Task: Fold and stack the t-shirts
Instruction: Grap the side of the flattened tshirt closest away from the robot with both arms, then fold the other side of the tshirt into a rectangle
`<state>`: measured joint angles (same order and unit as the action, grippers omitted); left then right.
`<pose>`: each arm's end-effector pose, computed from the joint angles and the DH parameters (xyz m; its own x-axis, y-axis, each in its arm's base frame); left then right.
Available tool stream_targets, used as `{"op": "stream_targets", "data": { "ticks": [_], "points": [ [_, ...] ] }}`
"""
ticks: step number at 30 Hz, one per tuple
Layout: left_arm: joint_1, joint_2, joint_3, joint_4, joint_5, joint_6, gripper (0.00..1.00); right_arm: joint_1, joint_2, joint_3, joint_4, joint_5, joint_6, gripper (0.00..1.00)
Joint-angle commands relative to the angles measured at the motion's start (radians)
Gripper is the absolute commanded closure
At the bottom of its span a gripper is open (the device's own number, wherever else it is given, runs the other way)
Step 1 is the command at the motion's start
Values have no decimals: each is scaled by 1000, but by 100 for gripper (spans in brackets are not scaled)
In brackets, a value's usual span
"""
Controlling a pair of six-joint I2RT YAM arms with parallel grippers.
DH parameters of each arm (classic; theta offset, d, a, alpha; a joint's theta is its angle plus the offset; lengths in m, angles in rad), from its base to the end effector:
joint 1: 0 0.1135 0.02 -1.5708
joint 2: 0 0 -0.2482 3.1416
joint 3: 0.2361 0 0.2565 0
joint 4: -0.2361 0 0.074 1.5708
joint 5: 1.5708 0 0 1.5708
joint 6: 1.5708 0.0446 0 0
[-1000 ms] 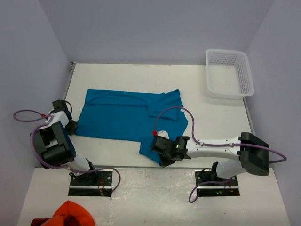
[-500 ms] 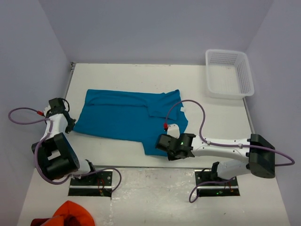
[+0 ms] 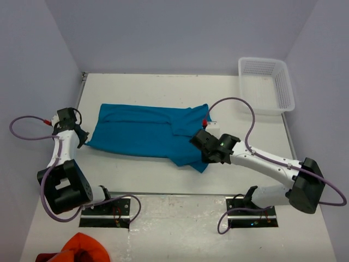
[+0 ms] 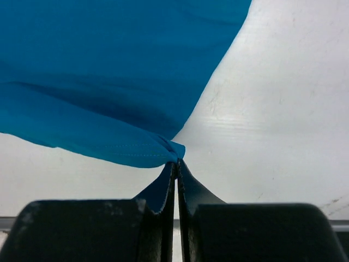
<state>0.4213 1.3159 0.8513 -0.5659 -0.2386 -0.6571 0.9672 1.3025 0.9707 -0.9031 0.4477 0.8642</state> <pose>0.2399 0.1191 0.1950 -0.3091 -0.7889 -0.5311 -0.8805 0.4485 -0.1537 0.1562 0.1925 0.2205 -0.8508 -0.0261 -0.5249 -0.0217 0.9997 -0.0146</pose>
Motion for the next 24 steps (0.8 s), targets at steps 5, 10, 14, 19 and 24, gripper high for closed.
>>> {"op": "stream_targets", "data": {
  "ticks": [5,10,14,19,24],
  "points": [
    [-137,39,84,67,-60,57,100,-111,69,101,98,-6,-195,100],
    [-170,111,155,67,-50,54,100,-180,130,169,135,-43,-272,100],
    [-174,158,225,60,-65,50,100,-246,167,220,138,-53,-321,100],
    [-174,227,284,52,-71,42,100,-308,208,289,138,-116,-382,100],
    [-188,299,348,43,-71,34,100,-357,274,336,138,-155,-436,100]
  ]
}}
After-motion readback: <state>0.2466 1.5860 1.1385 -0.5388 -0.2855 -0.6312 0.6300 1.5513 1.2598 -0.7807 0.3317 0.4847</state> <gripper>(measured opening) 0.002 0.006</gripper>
